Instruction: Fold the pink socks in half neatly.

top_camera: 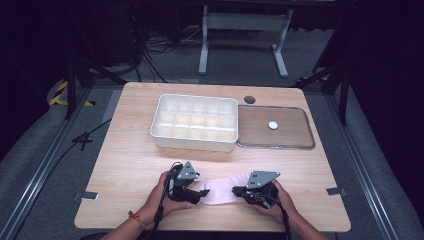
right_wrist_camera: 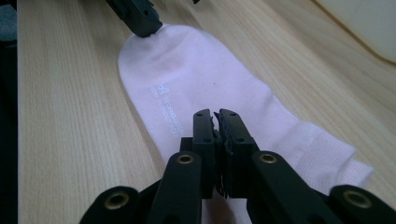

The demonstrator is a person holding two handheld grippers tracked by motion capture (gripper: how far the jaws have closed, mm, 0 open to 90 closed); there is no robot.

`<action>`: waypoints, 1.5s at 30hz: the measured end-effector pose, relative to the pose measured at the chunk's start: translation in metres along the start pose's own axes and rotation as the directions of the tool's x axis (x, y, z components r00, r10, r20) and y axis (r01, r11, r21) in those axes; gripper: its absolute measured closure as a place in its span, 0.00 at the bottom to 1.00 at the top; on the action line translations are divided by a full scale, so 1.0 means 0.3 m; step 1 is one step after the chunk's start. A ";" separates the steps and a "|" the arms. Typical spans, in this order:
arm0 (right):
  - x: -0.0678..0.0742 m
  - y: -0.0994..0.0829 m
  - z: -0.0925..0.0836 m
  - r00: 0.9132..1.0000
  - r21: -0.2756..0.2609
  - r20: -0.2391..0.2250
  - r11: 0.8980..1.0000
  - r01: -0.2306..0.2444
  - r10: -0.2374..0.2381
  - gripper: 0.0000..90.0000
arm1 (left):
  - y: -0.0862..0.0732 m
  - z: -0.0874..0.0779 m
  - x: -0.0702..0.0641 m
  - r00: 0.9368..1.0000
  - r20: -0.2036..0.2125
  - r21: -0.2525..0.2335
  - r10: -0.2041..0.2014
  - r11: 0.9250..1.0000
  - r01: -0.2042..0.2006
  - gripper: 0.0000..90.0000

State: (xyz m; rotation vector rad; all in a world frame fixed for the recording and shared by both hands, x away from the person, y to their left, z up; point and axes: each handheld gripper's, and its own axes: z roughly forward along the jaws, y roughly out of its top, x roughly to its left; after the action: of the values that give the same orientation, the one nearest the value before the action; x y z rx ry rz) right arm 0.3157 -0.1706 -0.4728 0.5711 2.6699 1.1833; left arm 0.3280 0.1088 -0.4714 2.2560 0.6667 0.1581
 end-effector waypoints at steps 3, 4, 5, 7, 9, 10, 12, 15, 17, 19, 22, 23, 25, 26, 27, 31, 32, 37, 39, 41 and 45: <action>0.000 -0.008 0.007 1.000 0.011 -0.005 1.000 0.001 0.000 0.95 | -0.005 0.013 -0.005 0.999 -0.041 0.047 0.035 0.998 -0.033 0.34; 0.000 -0.009 0.007 1.000 0.010 -0.005 1.000 0.001 -0.001 0.95 | -0.008 0.018 -0.002 0.998 -0.043 0.050 0.035 0.998 -0.033 0.34; 0.000 -0.009 0.007 1.000 0.010 -0.005 1.000 0.001 -0.001 0.95 | -0.008 0.018 -0.002 0.998 -0.043 0.050 0.035 0.998 -0.033 0.33; 0.008 -0.011 0.008 1.000 0.007 -0.008 1.000 0.003 -0.003 0.95 | -0.008 0.019 0.010 0.999 -0.041 0.053 0.030 0.998 -0.027 0.31; 0.018 -0.010 0.011 1.000 0.007 -0.006 1.000 0.013 -0.013 0.95 | -0.004 0.017 0.017 0.998 -0.058 0.063 0.028 0.998 -0.025 0.31; 0.021 -0.009 0.011 1.000 0.006 -0.009 1.000 0.016 -0.016 0.95 | -0.002 0.016 0.020 0.997 -0.070 0.070 0.026 0.997 -0.021 0.32; 0.034 -0.005 0.017 1.000 0.006 -0.003 1.000 0.027 -0.027 0.95 | 0.000 0.016 0.028 0.998 -0.065 0.073 0.024 0.997 -0.019 0.33; 0.039 -0.003 0.019 0.999 0.007 -0.001 0.999 0.033 -0.033 0.96 | 0.015 0.019 0.028 0.998 -0.047 0.089 0.029 0.996 -0.024 0.40; 0.037 -0.004 0.018 1.000 0.007 -0.003 1.000 0.030 -0.030 0.96 | 0.018 0.022 0.023 0.999 -0.042 0.084 0.027 0.996 -0.023 0.45; 0.034 -0.006 0.018 1.000 0.002 -0.009 1.000 0.017 -0.017 0.96 | 0.021 0.024 0.021 0.999 -0.044 0.088 0.026 0.996 -0.022 0.49; 0.035 -0.006 0.018 1.000 0.003 -0.006 1.000 0.022 -0.022 0.96 | 0.020 0.024 0.015 0.999 -0.033 0.079 0.027 0.997 -0.024 0.57; 0.033 -0.006 0.019 1.000 0.002 -0.007 1.000 0.017 -0.017 0.96 | 0.021 0.025 0.014 0.999 -0.019 0.073 0.035 0.997 -0.034 0.63; 0.033 -0.006 0.020 1.000 0.002 -0.007 1.000 0.018 -0.018 0.96 | 0.021 0.024 0.013 0.999 -0.006 0.075 0.036 0.997 -0.035 0.72; 0.032 -0.006 0.020 1.000 0.002 -0.006 1.000 0.017 -0.017 0.96 | 0.020 0.024 0.010 1.000 -0.001 0.075 0.031 0.997 -0.031 0.72; 0.033 -0.006 0.019 1.000 0.002 -0.007 1.000 0.017 -0.017 0.96 | 0.020 0.025 0.010 1.000 0.006 0.072 0.031 0.997 -0.031 0.75; 0.033 -0.004 0.020 1.000 0.007 -0.011 1.000 0.020 -0.020 0.96 | 0.016 0.023 0.026 0.999 0.048 0.062 0.003 0.998 -0.006 0.87; 0.032 -0.003 0.020 1.000 0.008 -0.011 1.000 0.021 -0.021 0.96 | 0.014 0.023 0.027 0.999 0.052 0.055 -0.007 0.998 0.004 0.90; 0.031 0.000 0.021 1.000 0.013 -0.004 0.999 0.030 -0.029 0.96 | 0.014 0.020 0.026 0.999 0.044 0.057 0.010 0.998 -0.013 0.92; 0.030 0.000 0.021 1.000 0.013 -0.006 1.000 0.028 -0.028 0.96 | 0.008 0.017 0.032 0.999 0.042 0.039 0.000 0.999 -0.002 0.87; 0.030 0.001 0.021 0.999 0.014 -0.007 0.999 0.032 -0.031 0.96 | 0.006 0.016 0.043 0.998 0.046 0.017 -0.036 0.999 0.035 0.70; 0.028 0.000 0.020 1.000 0.012 -0.013 1.000 0.027 -0.027 0.96 | 0.020 0.031 0.046 0.996 0.087 0.009 -0.022 1.000 0.022 0.57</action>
State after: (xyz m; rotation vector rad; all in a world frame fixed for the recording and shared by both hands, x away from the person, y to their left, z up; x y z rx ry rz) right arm 0.3099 -0.1632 -0.4769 0.5290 2.6886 1.1680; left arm 0.3452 0.1065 -0.4749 2.2485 0.6466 0.0465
